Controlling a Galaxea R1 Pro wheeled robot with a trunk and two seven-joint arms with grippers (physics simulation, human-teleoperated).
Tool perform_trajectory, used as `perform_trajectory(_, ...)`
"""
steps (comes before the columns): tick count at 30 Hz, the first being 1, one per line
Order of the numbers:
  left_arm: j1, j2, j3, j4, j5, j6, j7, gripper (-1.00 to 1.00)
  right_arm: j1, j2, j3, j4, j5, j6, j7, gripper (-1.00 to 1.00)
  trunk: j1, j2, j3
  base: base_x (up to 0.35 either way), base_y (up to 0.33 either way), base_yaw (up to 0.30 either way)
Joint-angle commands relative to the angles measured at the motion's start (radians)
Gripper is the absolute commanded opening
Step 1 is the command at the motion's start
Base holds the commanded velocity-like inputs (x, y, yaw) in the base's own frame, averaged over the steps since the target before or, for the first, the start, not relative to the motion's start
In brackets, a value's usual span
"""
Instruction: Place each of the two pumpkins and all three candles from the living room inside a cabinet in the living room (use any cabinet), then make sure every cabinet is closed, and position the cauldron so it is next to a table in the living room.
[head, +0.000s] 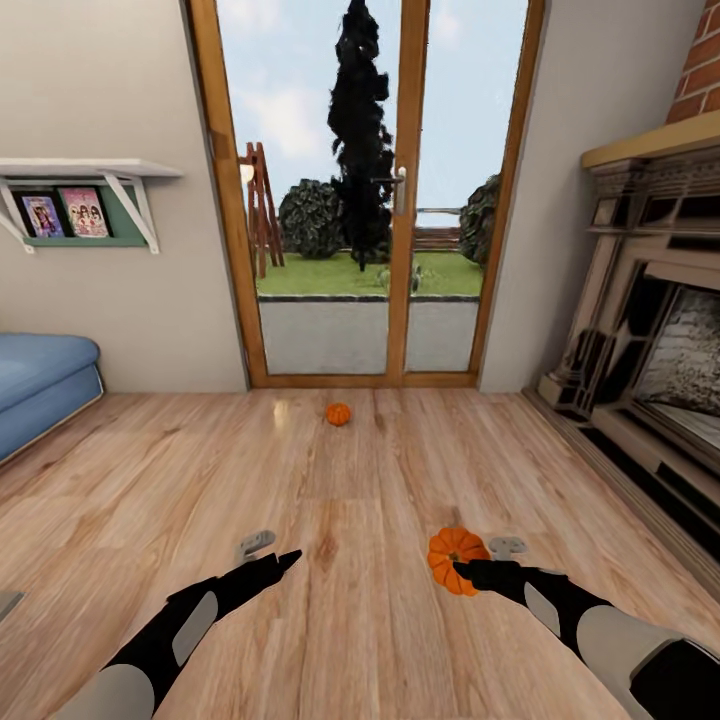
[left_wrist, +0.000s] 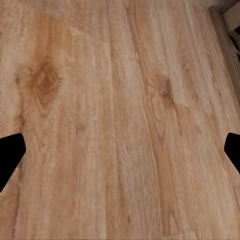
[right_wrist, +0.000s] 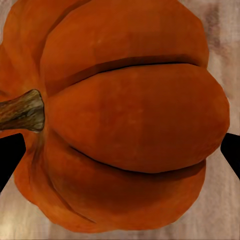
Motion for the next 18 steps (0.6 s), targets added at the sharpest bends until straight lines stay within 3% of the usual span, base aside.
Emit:
perform_trajectory(1,0.0,0.001,-0.005,-0.001,0.011,0.006,0.001,1.0,-0.001,-0.001,0.0,-0.002,-0.012,0.005,0.001,-1.0,0.0,0.0,-0.001,0.328,0.093,0.0)
perform_trajectory(18,0.0,0.001,-0.005,-0.001,0.011,0.006,0.002,1.0,-0.001,-0.001,0.0,-0.002,-0.012,0.005,0.002,-1.0,0.0,0.0,0.017,0.328,0.102,0.115)
